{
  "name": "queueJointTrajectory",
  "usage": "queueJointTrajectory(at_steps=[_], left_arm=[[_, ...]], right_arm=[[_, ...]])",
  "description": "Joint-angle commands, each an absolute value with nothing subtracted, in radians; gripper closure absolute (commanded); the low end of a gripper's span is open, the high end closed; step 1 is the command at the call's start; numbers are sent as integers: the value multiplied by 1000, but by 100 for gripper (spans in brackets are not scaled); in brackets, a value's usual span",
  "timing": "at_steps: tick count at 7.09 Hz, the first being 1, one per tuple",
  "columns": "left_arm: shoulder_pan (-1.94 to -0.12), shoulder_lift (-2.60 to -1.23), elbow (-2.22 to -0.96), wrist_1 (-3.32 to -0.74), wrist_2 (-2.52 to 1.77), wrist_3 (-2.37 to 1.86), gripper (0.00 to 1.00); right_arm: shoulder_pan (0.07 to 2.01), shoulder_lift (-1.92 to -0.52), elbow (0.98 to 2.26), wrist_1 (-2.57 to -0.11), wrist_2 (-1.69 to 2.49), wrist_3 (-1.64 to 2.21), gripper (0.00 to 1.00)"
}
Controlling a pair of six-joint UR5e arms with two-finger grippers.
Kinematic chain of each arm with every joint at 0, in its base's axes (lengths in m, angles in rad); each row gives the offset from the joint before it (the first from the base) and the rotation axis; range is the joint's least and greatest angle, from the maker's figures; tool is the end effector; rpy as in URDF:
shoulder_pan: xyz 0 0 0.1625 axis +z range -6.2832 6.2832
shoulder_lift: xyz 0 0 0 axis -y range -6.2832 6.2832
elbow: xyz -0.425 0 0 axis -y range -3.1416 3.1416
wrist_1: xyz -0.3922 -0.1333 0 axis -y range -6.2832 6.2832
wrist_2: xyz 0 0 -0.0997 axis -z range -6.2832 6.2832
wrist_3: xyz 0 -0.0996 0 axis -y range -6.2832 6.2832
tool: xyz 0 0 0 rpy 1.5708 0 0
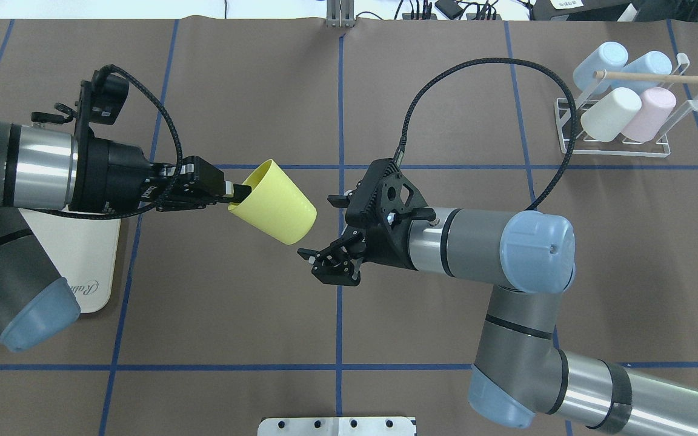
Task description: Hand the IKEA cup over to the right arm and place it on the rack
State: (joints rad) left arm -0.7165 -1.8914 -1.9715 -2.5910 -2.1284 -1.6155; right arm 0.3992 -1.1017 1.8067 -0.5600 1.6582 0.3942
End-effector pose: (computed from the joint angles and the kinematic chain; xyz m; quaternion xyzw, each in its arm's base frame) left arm 0.3202 -0.3857 0.1942 0.0750 0.7526 -0.0347 0.6532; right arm -0.4810 -0.3381 0.1744 0.5156 -0.5533 -0.2782 0.5921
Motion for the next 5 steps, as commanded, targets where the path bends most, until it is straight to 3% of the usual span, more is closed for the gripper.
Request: queueJointTrajectory(at_steps=[1,5], left_arm=[[-715,-1904,-1942,-2589,-2126,-1614,100],[-638,-1917,-1930,-2589,-2066,-1609,100]], right_arm=[[384,-1138,1807,-455,1655,388,1],[383,-1134,1815,-440,1654,338,1]])
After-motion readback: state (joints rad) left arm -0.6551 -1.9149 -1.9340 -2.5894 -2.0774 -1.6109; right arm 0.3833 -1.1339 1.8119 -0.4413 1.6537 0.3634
